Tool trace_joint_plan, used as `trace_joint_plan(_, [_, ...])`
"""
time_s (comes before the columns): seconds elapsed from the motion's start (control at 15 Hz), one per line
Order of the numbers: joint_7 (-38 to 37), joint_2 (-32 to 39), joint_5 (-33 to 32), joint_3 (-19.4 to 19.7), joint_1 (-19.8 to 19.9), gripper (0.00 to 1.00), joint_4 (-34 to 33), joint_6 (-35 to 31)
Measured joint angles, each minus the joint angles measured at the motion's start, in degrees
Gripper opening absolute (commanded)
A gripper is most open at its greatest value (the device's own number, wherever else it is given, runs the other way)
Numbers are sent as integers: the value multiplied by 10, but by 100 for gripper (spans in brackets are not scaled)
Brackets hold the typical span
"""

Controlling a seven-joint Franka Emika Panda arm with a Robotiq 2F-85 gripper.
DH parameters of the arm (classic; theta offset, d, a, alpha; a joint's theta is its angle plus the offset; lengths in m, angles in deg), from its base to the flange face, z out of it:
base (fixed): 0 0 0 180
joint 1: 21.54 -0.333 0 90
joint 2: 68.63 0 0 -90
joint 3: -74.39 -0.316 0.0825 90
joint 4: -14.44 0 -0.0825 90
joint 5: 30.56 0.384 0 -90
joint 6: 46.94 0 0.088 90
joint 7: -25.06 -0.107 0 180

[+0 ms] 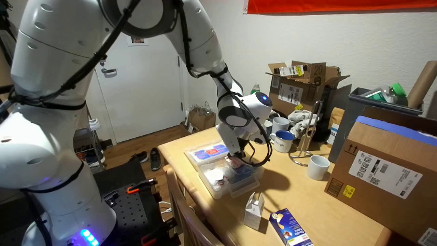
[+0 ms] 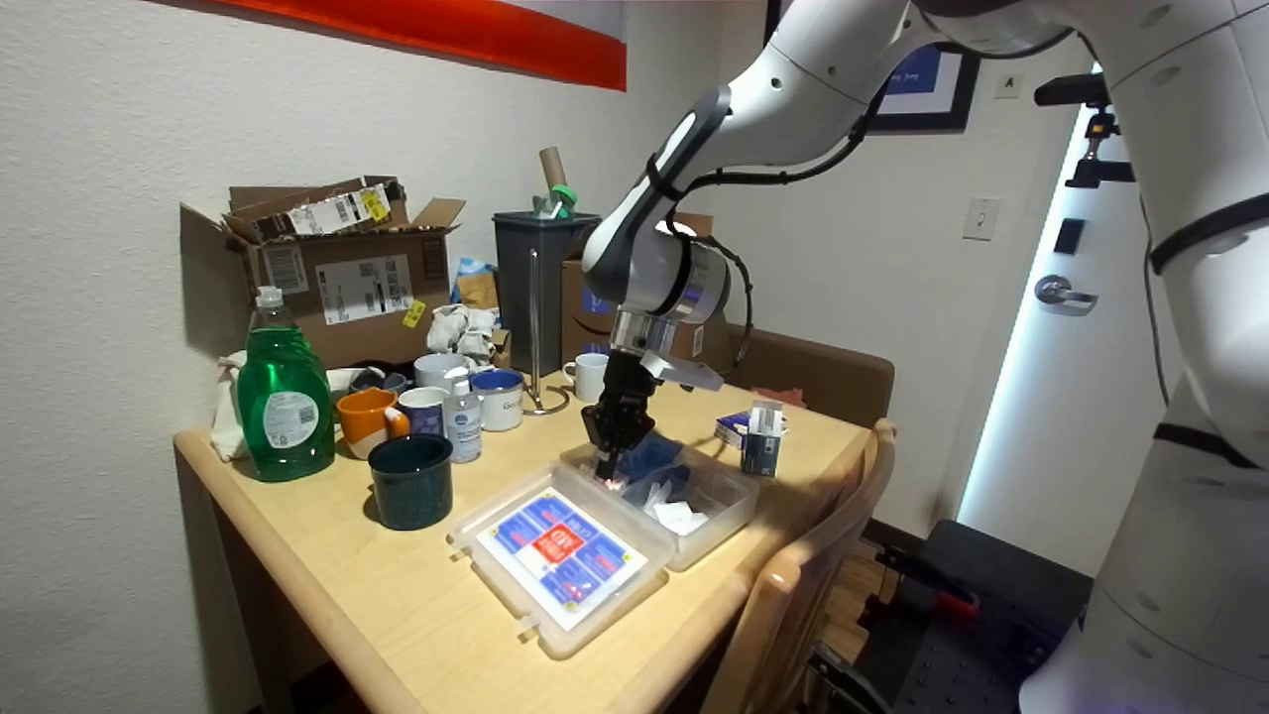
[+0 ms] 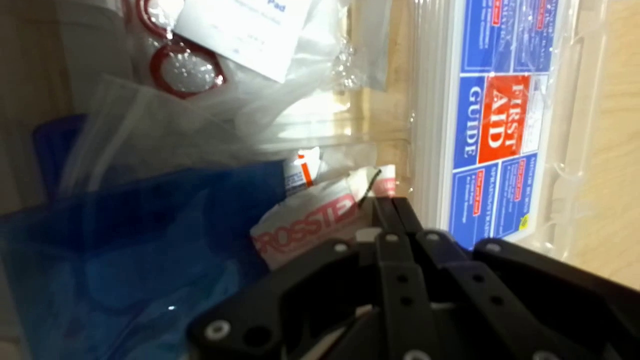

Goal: Remove the object from the case and place it on the table

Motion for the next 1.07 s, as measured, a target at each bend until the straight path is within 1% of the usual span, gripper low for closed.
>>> trace_joint_plan(0.27, [0, -23, 0, -5, 2, 1, 4, -6])
trace_joint_plan(0.47, [0, -63, -6, -5, 2, 0, 22, -6])
trace_joint_plan(0.8, [-37, -147, -74, 6, 1, 0, 69, -5])
trace_joint_plan(1.07, [-58, -217, -102, 22, 1, 0, 103, 2])
